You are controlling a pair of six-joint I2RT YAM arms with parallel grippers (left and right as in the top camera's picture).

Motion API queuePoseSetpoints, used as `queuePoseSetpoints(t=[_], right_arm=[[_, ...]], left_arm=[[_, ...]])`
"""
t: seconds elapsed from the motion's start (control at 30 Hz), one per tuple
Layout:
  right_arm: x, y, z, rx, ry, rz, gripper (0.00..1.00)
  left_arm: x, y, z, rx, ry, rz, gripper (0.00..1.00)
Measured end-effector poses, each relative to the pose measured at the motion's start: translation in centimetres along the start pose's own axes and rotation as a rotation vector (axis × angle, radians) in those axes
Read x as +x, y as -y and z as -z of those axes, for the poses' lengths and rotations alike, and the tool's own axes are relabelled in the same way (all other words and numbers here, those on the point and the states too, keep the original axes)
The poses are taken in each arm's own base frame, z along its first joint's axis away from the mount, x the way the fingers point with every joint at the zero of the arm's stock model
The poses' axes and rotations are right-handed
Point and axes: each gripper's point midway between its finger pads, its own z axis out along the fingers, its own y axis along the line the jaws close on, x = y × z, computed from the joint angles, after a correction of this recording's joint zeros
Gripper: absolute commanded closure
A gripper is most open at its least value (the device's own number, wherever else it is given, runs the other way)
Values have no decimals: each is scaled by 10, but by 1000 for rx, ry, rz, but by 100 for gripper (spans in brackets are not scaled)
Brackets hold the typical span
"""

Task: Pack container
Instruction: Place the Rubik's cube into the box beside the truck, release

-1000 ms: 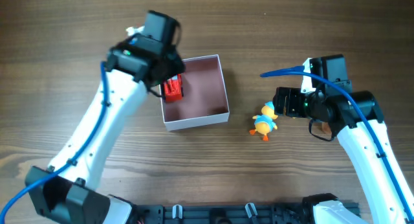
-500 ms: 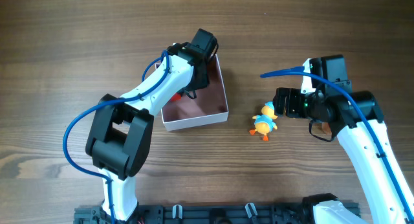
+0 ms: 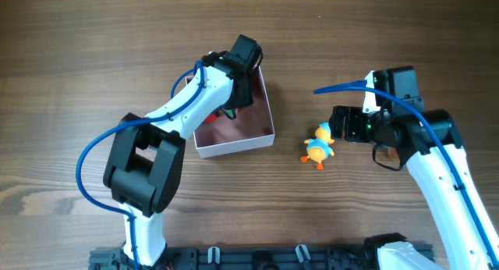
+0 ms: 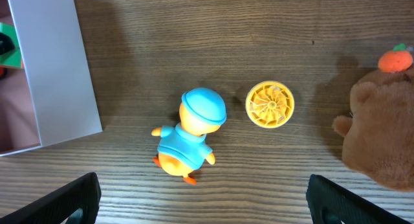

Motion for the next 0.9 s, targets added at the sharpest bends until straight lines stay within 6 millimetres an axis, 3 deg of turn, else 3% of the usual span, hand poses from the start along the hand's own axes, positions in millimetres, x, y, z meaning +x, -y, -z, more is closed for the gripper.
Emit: queuePoseSetpoints(t=[0.1, 0.27, 0.4, 0.43, 0.5, 0.57, 0.67, 0.77, 0.9], right_arm=[[0, 0, 0, 0, 0, 0, 0], [0, 0, 0, 0, 0, 0, 0], [0, 0, 0, 0, 0, 0, 0], [0, 0, 0, 0, 0, 0, 0], [0, 0, 0, 0, 0, 0, 0], [0, 0, 0, 0, 0, 0, 0], [1, 0, 0, 1, -3, 0, 0], [1, 0, 0, 1, -3, 0, 0], [1, 0, 0, 1, -4, 0, 0]], left_arm=[[1, 3, 3, -4, 12, -102, 44], [-1, 19, 40, -7, 128, -310, 40], [-3, 18, 47, -20, 149, -354, 40], [-3, 17, 48, -23, 150, -358, 45], [-3, 17, 48, -23, 151, -364, 65], [0, 21, 47, -1, 137, -378, 77], [28, 44, 49, 126, 39, -460, 96], [57, 58, 53, 222, -58, -544, 96], [67, 61, 55, 264, -96, -622, 96]])
